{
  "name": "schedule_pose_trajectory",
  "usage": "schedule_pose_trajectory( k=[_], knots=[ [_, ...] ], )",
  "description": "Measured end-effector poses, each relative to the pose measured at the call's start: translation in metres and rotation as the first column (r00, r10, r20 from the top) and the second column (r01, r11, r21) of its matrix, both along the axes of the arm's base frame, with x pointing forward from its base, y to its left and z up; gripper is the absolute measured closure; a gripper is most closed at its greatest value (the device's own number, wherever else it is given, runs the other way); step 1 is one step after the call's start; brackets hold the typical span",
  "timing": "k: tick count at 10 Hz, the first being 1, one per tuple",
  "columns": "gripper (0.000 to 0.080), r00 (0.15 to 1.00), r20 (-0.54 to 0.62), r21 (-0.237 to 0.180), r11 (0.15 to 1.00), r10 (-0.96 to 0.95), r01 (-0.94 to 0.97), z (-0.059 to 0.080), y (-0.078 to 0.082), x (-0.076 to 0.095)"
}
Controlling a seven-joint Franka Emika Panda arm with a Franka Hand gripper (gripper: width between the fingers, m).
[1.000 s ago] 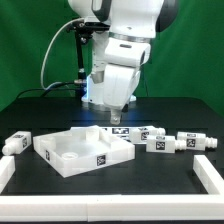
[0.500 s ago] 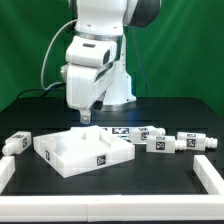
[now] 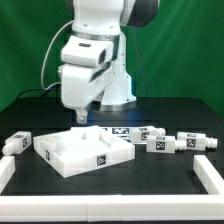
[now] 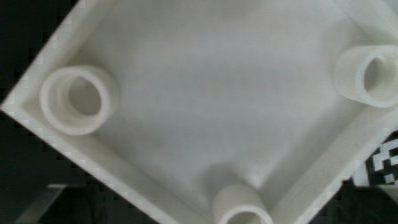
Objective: Assemble one leg
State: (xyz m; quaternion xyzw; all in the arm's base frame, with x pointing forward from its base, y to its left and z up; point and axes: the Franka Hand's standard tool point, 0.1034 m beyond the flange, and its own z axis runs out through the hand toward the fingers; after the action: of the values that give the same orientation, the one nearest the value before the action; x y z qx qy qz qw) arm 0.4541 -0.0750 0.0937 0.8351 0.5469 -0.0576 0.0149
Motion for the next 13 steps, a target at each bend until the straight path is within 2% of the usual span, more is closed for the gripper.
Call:
schedule_pose_trajectory(
  k=[1,2,3,4,5,9,10,11,12,13],
  knots=[
    [0.0150,0.996,0.021,0.011,0.997,-0.081,0.081,-0.005,-0.005,-0.008],
    [0.0150,0.993,0.016,-0.007,0.993,-0.119,0.119,-0.010,-0.001,-0.014],
    [0.0150,0.993,-0.027,-0.063,0.991,-0.119,0.117,-0.012,0.006,-0.014],
    [0.0150,0.992,-0.047,-0.100,0.989,-0.117,0.111,-0.012,0.012,-0.012],
    [0.0150,0.993,-0.062,-0.113,0.989,-0.103,0.096,-0.013,0.018,-0.012],
    [0.0150,0.993,-0.065,-0.109,0.990,-0.099,0.092,-0.014,0.013,-0.013],
    [0.0150,0.989,-0.021,-0.079,0.986,-0.146,0.144,-0.012,0.002,-0.010],
    [0.0150,0.969,0.007,-0.057,0.967,-0.249,0.249,-0.011,-0.019,-0.016],
    [0.0150,0.942,-0.003,-0.044,0.941,-0.335,0.335,-0.013,-0.032,-0.021],
    [0.0150,0.961,-0.032,-0.032,0.961,-0.275,0.274,-0.014,-0.045,-0.021]
  ],
)
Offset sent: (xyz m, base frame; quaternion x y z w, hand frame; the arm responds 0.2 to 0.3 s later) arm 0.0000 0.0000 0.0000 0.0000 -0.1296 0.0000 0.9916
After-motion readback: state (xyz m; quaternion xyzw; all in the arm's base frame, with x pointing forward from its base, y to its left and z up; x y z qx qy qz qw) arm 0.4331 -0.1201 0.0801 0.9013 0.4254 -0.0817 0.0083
